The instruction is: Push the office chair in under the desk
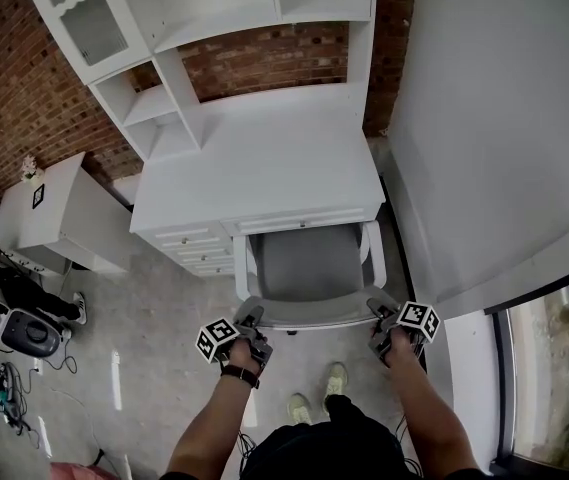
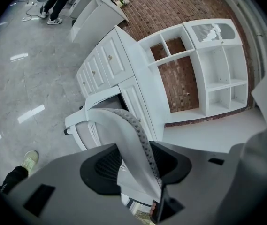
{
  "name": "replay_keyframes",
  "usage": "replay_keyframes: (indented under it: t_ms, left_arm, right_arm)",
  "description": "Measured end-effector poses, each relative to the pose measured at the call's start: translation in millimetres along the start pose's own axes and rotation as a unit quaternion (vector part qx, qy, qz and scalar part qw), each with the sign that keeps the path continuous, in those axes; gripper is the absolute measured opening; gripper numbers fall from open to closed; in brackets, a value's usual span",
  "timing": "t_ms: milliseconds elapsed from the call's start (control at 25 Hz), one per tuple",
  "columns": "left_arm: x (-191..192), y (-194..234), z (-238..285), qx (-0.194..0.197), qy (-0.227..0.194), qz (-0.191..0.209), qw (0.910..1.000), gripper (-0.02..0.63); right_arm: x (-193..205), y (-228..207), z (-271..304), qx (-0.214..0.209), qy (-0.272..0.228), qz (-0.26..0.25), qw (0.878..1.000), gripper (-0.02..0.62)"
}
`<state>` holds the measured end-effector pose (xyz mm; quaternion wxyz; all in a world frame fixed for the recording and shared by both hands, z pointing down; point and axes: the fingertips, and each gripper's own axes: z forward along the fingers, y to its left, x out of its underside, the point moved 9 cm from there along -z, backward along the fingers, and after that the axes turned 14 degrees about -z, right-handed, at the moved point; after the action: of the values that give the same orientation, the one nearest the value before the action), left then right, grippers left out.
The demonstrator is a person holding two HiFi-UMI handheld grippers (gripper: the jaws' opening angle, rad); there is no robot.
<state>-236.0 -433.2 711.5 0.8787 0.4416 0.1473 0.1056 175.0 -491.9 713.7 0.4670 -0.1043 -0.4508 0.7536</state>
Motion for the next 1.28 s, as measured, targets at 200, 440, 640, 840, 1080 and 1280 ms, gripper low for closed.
replay_keyframes:
  t_ms: [200,440,640,840,1080,1280]
  left_arm:
    - [0,-1,-5,0.007,0.008,0.025,0.9996,0.195]
    - [9,0,-16,0.014,0.019,0.037,0.9990,0.206]
    - [23,-4,-28,0.023,0.038,0.049,0.9978,0.208]
    - [41,-6,-41,0.035,0.064,0.054,0.9958,0.202]
    - [57,-18,-53,0.060,0.085,0.071,0.9920,0.179]
    - [63,-36,-67,0.083,0.086,0.099,0.9879,0.135]
  right_arm:
    - [4,2,0,-0.006,-0.002,-0.013,1.000,0.202]
    - [11,6,-10,0.001,-0.014,-0.014,1.000,0.206]
    - [16,13,-23,0.004,-0.025,-0.022,0.999,0.207]
    - [32,20,-37,0.001,-0.024,-0.038,0.999,0.200]
    - [44,36,-55,-0.015,-0.031,-0.060,0.998,0.142]
    - [47,62,-66,-0.047,-0.042,-0.085,0.994,0.095]
